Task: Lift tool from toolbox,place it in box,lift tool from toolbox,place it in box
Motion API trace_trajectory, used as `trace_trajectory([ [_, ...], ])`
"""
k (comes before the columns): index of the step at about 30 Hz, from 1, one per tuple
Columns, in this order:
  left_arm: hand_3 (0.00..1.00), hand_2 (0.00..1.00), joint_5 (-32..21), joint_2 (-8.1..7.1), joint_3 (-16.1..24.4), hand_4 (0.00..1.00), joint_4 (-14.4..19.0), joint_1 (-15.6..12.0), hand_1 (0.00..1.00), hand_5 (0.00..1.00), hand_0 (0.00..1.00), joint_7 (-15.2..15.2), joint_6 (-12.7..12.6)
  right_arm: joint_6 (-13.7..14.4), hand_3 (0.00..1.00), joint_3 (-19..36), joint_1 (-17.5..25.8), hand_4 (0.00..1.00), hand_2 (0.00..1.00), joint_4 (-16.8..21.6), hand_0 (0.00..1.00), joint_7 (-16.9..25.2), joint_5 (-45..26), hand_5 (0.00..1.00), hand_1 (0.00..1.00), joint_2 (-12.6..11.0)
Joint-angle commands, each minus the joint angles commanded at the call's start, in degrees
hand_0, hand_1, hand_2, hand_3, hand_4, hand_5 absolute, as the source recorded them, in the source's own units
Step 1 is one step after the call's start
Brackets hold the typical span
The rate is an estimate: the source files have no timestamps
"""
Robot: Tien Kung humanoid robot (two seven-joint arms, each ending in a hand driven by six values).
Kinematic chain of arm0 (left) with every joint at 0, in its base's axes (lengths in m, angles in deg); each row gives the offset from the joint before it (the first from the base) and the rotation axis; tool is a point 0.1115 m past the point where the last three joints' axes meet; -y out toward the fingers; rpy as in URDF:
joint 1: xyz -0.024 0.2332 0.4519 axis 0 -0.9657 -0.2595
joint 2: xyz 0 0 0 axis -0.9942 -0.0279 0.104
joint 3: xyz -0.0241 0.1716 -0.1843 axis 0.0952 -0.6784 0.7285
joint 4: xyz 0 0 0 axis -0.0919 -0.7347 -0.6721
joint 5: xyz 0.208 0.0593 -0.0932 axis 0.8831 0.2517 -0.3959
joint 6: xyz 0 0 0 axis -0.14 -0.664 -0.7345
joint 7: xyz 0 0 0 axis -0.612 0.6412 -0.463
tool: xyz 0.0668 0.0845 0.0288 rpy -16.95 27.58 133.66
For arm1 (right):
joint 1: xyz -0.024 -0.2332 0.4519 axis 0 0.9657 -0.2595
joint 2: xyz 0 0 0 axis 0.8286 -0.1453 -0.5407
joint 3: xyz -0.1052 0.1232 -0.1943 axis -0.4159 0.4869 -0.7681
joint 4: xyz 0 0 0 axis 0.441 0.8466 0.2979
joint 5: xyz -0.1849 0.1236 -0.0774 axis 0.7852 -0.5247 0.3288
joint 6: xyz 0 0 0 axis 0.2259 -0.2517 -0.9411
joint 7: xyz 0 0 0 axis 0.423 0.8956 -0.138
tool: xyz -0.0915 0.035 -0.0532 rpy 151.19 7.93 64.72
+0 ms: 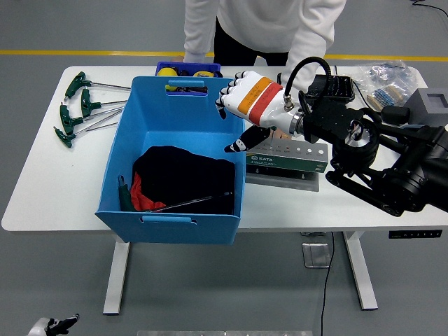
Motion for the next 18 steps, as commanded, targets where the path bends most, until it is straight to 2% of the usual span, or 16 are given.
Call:
trace_trajectory([
  [7,0.67,0.726,0.66,0.25,0.36,0.689,0.0,0.9,0.747,0.622,0.739,0.22,-0.05,1.77,0.497,-2.82,-1.47,0.998,0.677,-7.99,0.728,5.82,-4.09,0.58,0.633,1.92],
  [18,0.67,0.726,0.0,0.25,-0.36,0.689,0.0,1.95,0.746,0.622,0.738,0.15,-0.17,1.86,0.473,-5.94,-2.11,0.998,0.654,-16.75,0.726,8.05,-5.1,0.587,0.618,3.04],
])
